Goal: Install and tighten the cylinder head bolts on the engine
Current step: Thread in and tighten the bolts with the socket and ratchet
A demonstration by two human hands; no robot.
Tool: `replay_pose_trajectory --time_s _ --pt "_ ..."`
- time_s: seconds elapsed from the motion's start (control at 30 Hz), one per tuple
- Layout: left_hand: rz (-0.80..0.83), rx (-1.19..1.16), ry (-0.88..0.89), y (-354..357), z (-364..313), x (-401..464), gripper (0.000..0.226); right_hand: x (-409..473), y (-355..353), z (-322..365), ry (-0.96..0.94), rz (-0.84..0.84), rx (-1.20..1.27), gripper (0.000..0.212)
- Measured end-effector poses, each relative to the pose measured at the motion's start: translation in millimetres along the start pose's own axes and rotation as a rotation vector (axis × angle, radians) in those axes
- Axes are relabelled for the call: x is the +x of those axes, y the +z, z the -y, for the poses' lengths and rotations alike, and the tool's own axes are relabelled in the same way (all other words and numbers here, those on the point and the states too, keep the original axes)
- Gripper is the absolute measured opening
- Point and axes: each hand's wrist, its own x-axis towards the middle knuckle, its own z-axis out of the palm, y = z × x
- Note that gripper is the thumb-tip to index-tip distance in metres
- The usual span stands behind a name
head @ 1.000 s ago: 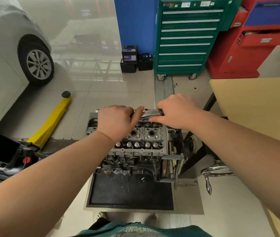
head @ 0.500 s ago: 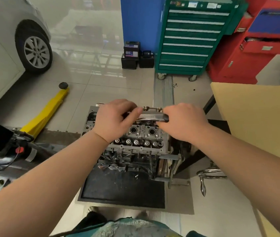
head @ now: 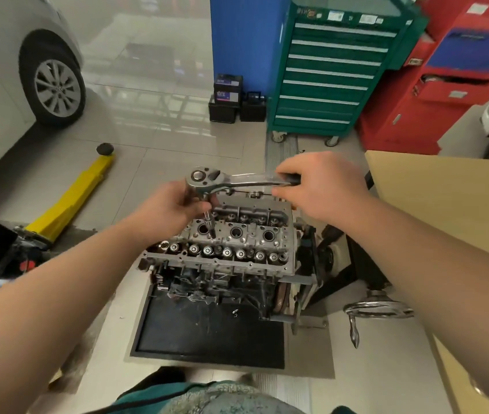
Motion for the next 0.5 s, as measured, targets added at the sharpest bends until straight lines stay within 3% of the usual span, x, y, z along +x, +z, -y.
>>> replay_pose_trajectory --time_s 0.17,0.5 --pt "0.058 0.023 0.065 -43.8 0.7 -6.4 0.015 3.8 -6.4 23.3 -0.024 -0.06 0.073 0.032" --pt "0.141 0.035 -0.009 -45.8 64.9 -10.3 0.018 6.6 34.7 56.2 -0.025 0.04 0.039 0.028"
